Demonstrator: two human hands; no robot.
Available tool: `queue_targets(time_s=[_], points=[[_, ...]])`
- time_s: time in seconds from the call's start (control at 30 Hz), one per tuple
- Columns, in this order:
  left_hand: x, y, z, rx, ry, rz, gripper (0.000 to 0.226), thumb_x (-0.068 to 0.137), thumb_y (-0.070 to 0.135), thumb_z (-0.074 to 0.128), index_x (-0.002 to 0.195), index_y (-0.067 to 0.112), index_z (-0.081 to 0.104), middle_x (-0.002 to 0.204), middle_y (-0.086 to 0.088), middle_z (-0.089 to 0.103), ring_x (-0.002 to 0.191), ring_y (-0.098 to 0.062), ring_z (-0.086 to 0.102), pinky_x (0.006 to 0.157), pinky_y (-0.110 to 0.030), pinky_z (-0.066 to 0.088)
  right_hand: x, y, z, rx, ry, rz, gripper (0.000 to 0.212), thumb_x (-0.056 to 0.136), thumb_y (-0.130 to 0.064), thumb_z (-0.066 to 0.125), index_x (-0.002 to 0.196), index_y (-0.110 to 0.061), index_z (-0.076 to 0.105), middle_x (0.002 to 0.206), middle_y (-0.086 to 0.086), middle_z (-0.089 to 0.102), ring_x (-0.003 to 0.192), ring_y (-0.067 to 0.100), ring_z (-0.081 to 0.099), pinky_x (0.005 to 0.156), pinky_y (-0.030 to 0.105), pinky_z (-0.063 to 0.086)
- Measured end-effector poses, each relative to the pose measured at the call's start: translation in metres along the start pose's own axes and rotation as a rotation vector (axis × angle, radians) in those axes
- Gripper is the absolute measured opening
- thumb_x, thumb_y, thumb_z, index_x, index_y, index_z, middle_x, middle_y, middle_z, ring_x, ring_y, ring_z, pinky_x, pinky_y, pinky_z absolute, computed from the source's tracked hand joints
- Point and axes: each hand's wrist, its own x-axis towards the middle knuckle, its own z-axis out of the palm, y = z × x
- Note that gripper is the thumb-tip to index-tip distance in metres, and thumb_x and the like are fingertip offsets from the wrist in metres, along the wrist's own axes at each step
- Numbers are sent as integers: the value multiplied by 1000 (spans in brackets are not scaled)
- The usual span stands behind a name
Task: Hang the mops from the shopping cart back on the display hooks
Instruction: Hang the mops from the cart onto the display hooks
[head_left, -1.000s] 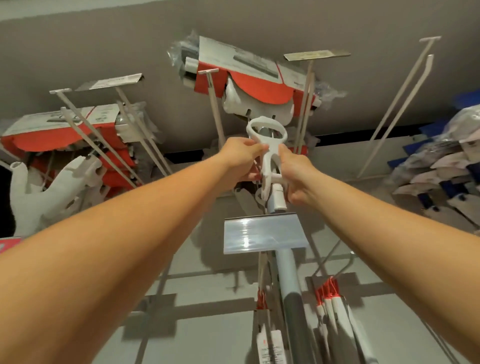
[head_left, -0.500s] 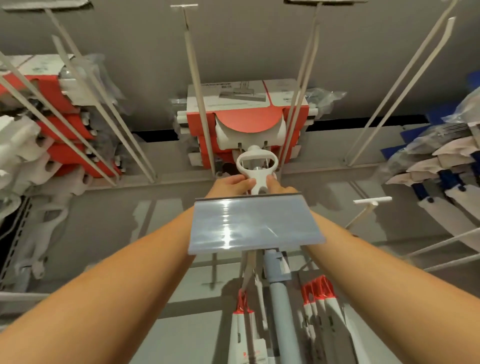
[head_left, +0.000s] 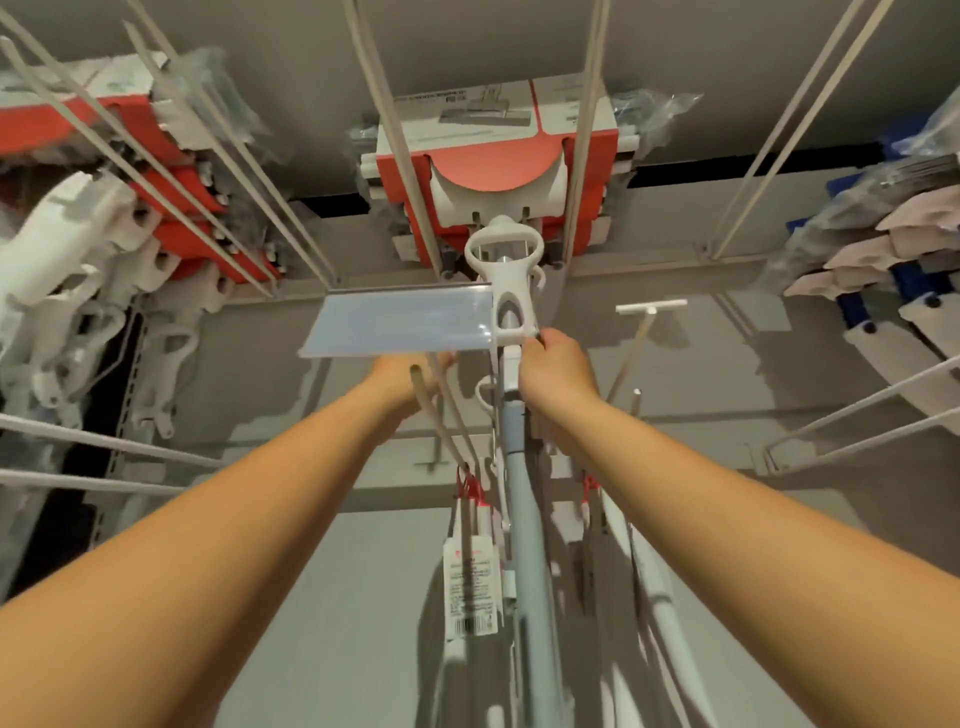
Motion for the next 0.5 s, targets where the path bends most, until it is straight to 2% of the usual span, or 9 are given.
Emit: queue_targets(time_s=[0.03,0.1,0.2,0.3,0.4,0.43,0.5], points=[[-17,3,-4,87,55,36,17,95,11,51,88,21,61,98,-2,63,97,-24,57,84,-32,47,-9,4,-1,-58,-36,-14,29,100,-16,34,120,-8,53,108,10,55,85,25,49,55,28,34],[-48,-1,-13,324,92,34,25,93,8,49,110,12,67,114,-9,66,110,-29,57,88,-30,44,-32,14,-3,-193,-133,-48,30,96,-14,38,124,-11,49,111,8,54,89,27,50,63,30,37],[-80,-15,-18,595,-43,-86,39,92,15,50,130,13,56,130,-15,58,119,-33,53,94,-35,43,-61,29,-8,-331,-242,-108,41,93,-13,39,134,-14,40,122,10,53,99,31,53,76,34,43],[-110,-18,-20,773,-175,-117,49,95,25,51,143,25,41,143,-9,48,126,-29,48,102,-39,43,-83,30,-22,-469,-281,-136,41,93,-13,42,133,-14,37,118,11,53,92,29,51,71,35,41],[-135,-19,-22,849,-174,-102,51,93,33,53,142,31,40,137,-5,53,122,-28,52,98,-38,45,-108,21,-38,-687,-349,-103,15,93,-17,43,107,-13,44,101,10,54,85,29,49,70,34,41],[-145,-17,-23,872,-166,-92,50,92,34,52,141,31,41,132,-5,56,118,-29,54,94,-36,46,-118,17,-43,-766,-385,-87,11,93,-19,44,103,-14,45,98,9,54,85,29,49,70,33,41],[-167,-13,-26,922,-175,-60,49,92,35,50,140,29,43,124,-4,60,113,-28,55,84,-34,43,-141,10,-49,-915,-476,-50,19,93,-25,45,109,-16,52,101,10,54,87,27,49,73,31,41]])
